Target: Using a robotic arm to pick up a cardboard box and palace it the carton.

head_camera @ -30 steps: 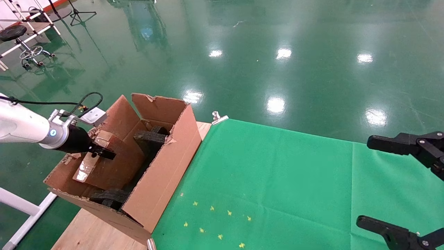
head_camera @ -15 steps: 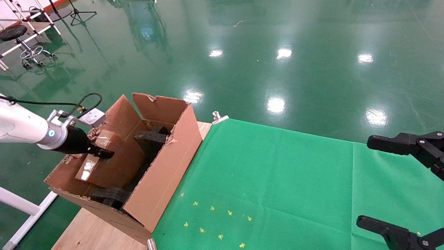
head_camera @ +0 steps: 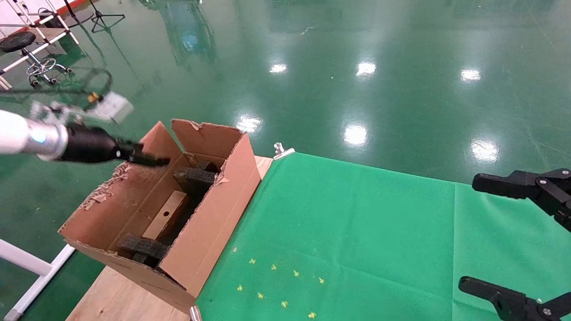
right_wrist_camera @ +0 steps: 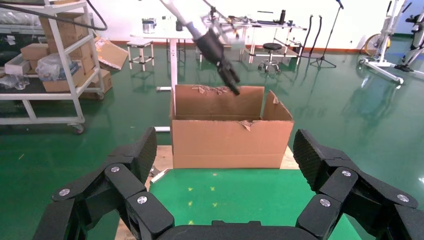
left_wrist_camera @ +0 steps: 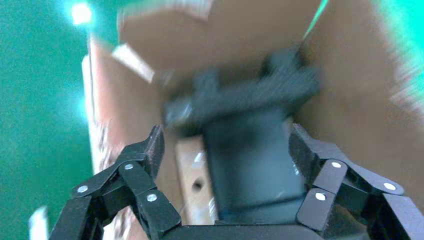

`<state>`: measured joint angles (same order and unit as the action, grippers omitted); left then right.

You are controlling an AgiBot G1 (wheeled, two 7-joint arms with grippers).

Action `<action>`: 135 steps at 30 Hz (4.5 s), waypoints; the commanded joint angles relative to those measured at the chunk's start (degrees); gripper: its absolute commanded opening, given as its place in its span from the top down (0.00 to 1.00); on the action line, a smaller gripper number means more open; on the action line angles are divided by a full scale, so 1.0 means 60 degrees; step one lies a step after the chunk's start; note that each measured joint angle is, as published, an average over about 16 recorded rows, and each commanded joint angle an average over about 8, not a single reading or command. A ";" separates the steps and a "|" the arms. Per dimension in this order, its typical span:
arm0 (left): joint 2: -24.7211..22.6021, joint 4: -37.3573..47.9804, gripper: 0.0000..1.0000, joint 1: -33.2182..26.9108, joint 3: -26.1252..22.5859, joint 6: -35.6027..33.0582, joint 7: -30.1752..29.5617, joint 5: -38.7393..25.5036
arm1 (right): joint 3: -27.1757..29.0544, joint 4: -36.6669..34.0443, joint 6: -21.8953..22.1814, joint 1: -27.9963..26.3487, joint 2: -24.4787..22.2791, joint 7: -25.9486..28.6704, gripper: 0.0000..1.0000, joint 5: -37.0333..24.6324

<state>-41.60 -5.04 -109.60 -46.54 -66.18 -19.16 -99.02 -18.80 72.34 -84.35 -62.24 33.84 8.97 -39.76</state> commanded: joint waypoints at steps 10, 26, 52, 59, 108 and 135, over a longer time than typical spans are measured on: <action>0.0404 -0.0454 0.00 -0.0397 0.0350 -0.0650 0.0368 0.0523 | 0.0000 -0.0002 0.0003 0.0001 -0.0002 -0.0001 0.00 0.0002; 0.0471 -0.2090 0.00 0.0959 0.1064 -0.1007 0.0491 0.1891 | -0.0001 -0.0004 0.0001 0.0000 -0.0001 -0.0002 0.00 0.0003; 0.0792 -0.6878 0.00 0.4574 0.3128 -0.2159 0.0958 0.5808 | -0.0005 -0.0004 0.0002 -0.0001 -0.0003 -0.0003 0.00 0.0005; 0.0878 -0.8170 0.00 0.5549 0.3685 -0.2469 0.1084 0.6865 | -0.0006 -0.0004 0.0003 -0.0001 -0.0003 -0.0004 0.00 0.0006; 0.1103 -1.1466 0.00 0.8045 0.5109 -0.3263 0.1411 0.9570 | -0.0008 -0.0006 0.0007 0.0001 -0.0006 -0.0006 0.00 0.0011; 0.1097 -1.1420 0.00 0.8008 0.5085 -0.3247 0.1400 0.9528 | -0.0008 -0.0007 0.0007 0.0001 -0.0006 -0.0006 0.00 0.0010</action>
<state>-35.01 -73.56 -61.55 -16.03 -85.66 -10.76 -41.85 -18.84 72.30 -84.31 -62.24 33.80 8.94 -39.70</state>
